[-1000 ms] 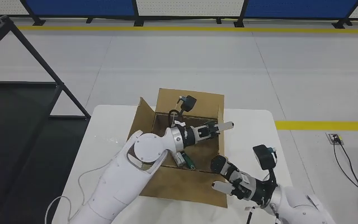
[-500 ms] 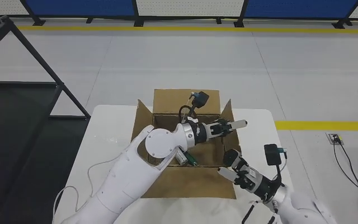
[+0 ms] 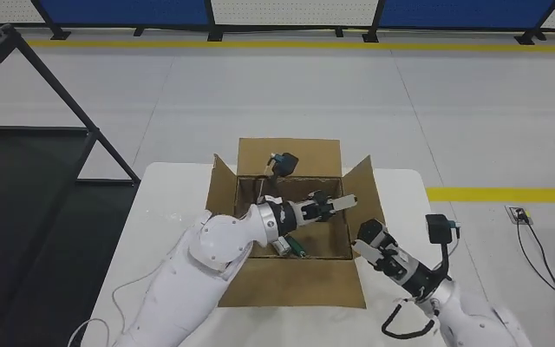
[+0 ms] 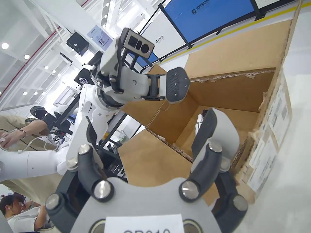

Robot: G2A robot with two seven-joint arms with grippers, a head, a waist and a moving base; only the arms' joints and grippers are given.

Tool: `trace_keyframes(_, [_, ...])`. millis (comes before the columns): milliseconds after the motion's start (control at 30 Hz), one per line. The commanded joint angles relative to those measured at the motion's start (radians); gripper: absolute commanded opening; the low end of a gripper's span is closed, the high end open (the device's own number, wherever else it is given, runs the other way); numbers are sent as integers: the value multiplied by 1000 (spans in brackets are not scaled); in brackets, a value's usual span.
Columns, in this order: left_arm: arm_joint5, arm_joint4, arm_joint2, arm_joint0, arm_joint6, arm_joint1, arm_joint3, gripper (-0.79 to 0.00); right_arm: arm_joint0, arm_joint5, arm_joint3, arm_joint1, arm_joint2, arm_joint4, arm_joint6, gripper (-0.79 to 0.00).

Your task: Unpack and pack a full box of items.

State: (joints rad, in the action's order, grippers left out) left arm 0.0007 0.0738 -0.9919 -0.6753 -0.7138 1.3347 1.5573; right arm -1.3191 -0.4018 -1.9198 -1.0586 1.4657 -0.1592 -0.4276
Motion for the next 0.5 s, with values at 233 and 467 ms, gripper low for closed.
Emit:
trace_keyframes(233, [74, 82, -201, -229, -50, -57, 232, 0, 61, -23, 80, -2, -3, 63, -27, 0])
trace_keyframes(467, [65, -12, -357, -382, -40, -80, 341, 0, 75, -20, 104, -2, 10, 88, -42, 0])
